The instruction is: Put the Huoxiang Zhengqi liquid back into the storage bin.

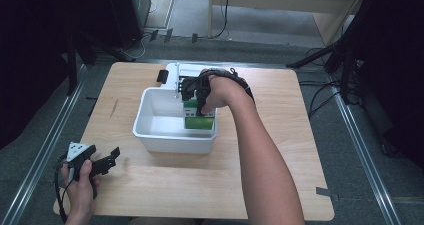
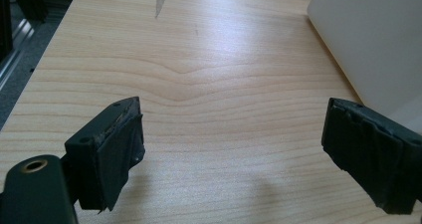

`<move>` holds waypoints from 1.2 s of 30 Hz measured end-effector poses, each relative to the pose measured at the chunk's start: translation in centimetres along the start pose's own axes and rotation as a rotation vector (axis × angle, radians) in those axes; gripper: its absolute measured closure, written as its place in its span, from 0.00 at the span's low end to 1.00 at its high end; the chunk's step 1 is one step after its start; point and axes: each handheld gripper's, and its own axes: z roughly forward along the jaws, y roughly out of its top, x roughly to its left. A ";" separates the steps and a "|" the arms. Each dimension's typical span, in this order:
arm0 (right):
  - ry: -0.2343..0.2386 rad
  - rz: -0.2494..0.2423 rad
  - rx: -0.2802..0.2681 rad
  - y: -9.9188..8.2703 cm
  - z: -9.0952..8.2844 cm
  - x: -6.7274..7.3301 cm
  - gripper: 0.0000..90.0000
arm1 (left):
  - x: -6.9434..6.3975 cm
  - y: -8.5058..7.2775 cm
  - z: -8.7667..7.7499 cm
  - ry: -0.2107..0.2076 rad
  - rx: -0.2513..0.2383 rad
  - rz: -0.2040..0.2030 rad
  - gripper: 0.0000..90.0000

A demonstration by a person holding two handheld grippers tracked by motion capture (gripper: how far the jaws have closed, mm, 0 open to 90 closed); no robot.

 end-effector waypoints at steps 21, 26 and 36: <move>0.036 -0.001 0.003 0.0 2.8 -0.1 0.70 | 0.0 0.0 0.0 -0.001 -0.005 -0.001 0.12; 0.038 0.003 -0.003 0.0 3.2 -0.1 0.70 | 0.0 0.0 0.0 -0.001 -0.005 -0.002 0.11; 0.033 0.070 -0.030 -0.4 2.4 -0.1 0.59 | 0.0 0.0 0.0 0.000 -0.006 -0.004 0.11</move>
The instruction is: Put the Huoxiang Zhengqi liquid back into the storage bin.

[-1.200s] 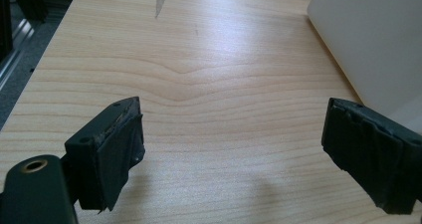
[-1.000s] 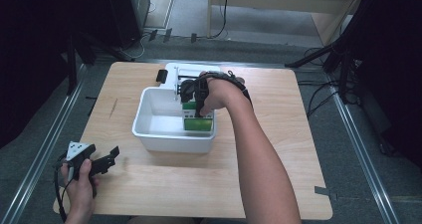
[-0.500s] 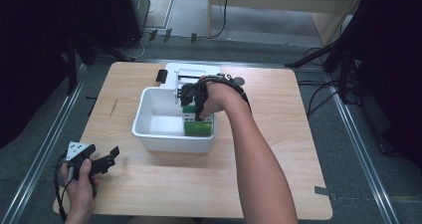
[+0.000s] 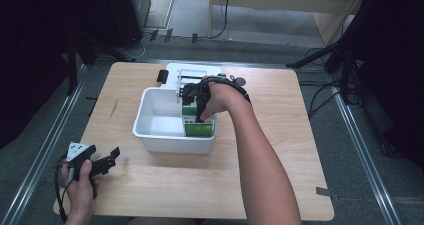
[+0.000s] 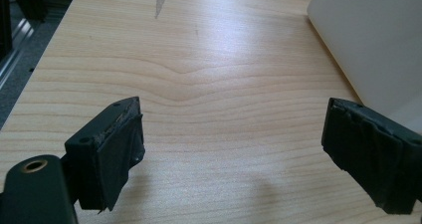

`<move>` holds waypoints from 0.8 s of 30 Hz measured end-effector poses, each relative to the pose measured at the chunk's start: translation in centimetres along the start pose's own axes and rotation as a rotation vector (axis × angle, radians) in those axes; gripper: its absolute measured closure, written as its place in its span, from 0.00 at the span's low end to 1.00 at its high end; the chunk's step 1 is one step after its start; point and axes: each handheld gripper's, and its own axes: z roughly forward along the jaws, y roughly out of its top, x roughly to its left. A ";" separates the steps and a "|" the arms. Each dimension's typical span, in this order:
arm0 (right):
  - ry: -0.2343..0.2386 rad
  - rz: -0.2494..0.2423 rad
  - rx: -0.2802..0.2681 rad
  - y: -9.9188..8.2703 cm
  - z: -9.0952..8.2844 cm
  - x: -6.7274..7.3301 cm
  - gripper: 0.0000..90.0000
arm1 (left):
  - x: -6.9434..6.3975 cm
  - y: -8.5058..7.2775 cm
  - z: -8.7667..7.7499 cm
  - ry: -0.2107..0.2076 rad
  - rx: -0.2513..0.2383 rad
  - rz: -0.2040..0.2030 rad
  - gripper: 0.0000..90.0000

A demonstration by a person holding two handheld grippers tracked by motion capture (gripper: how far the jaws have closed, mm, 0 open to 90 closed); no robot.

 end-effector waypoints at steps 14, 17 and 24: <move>-0.003 0.099 -0.027 -0.5 -2.1 0.1 0.44 | 0.0 0.0 0.0 0.001 0.004 0.003 0.11; -0.017 0.100 -0.034 -0.6 -2.8 0.2 0.42 | 0.0 0.0 0.0 0.001 0.004 0.002 0.12; -0.029 0.116 -0.058 -0.8 -4.1 0.3 0.40 | -0.1 0.0 0.0 0.002 0.004 0.003 0.11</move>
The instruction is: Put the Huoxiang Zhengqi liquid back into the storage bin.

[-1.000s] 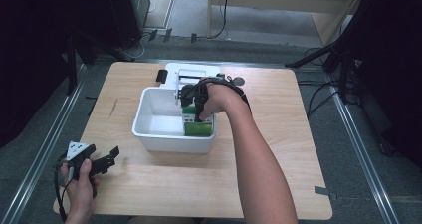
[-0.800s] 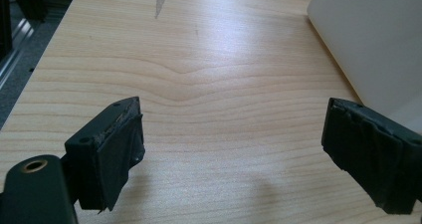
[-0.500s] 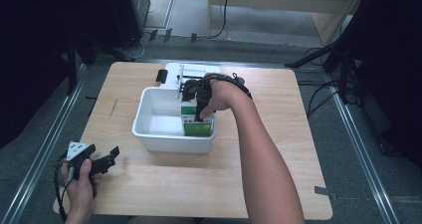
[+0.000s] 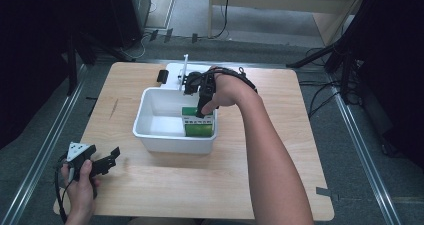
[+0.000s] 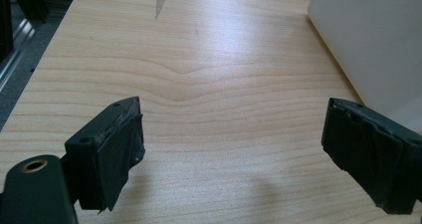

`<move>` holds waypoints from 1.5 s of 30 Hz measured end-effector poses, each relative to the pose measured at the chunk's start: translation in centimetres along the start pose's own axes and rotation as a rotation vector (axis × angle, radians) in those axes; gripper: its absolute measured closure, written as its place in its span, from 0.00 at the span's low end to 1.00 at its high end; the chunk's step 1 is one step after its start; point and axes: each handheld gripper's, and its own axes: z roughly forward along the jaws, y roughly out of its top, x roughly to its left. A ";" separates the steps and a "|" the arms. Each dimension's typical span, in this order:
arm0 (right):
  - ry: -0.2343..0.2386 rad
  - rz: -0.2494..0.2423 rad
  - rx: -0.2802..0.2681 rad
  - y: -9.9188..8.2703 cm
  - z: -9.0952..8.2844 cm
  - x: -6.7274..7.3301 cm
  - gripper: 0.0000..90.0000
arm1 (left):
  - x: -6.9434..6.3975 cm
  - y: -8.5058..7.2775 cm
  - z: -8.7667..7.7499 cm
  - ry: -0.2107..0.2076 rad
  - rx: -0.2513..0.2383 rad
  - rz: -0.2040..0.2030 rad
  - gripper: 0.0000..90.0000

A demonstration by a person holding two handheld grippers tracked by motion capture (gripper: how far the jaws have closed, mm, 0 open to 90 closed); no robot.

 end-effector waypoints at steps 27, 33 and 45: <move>-0.079 0.330 -0.236 -4.1 -4.0 -0.7 0.31 | -0.1 0.0 0.0 0.004 -0.003 0.003 0.12; -0.107 0.415 -0.319 -6.1 -4.0 -1.0 0.29 | -0.1 0.0 0.0 0.005 0.000 0.008 0.12; -0.121 0.547 -0.452 -10.2 -2.8 -0.5 0.30 | 0.0 0.0 0.0 0.003 -0.002 0.006 0.11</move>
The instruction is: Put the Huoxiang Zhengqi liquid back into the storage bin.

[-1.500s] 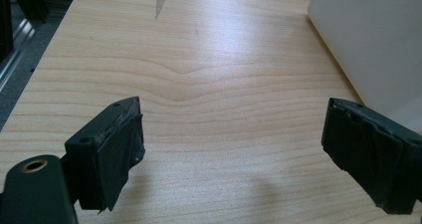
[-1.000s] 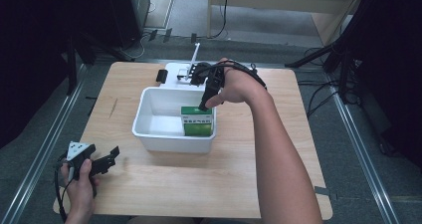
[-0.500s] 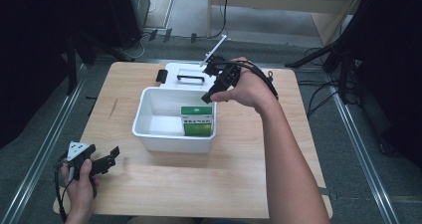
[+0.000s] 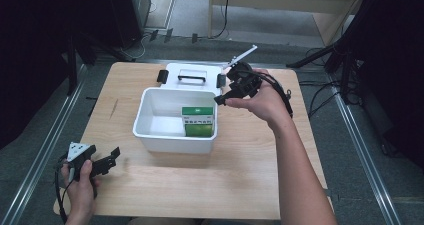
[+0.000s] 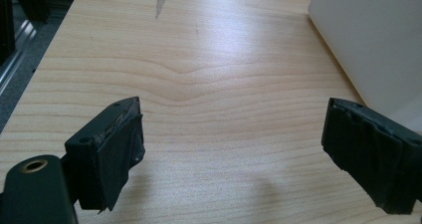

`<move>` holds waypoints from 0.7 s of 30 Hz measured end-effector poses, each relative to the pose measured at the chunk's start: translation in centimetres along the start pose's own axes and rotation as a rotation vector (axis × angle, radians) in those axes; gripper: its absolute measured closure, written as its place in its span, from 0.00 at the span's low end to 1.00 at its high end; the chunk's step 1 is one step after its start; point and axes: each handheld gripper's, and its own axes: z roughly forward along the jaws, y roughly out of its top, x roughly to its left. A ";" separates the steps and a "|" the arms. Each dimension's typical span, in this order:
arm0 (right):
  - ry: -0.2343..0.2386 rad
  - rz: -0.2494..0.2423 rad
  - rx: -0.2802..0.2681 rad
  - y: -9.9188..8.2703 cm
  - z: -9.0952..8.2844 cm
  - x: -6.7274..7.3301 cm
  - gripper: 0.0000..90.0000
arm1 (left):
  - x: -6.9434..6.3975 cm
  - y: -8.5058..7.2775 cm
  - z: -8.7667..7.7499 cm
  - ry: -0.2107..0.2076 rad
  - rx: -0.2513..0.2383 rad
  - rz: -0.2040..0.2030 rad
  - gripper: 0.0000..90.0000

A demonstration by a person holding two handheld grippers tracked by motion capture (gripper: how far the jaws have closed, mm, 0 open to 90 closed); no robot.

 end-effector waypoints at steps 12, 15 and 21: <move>-0.067 0.052 -0.137 -4.5 -0.5 -1.5 0.30 | -0.1 0.0 0.0 0.003 0.003 0.007 0.12; -0.091 0.065 -0.157 -5.6 -0.6 -1.6 0.30 | -0.1 0.0 0.0 0.003 0.002 0.006 0.12; -0.130 0.117 -0.211 -8.3 -0.4 -2.2 0.30 | -0.1 0.0 0.0 0.004 0.001 0.007 0.12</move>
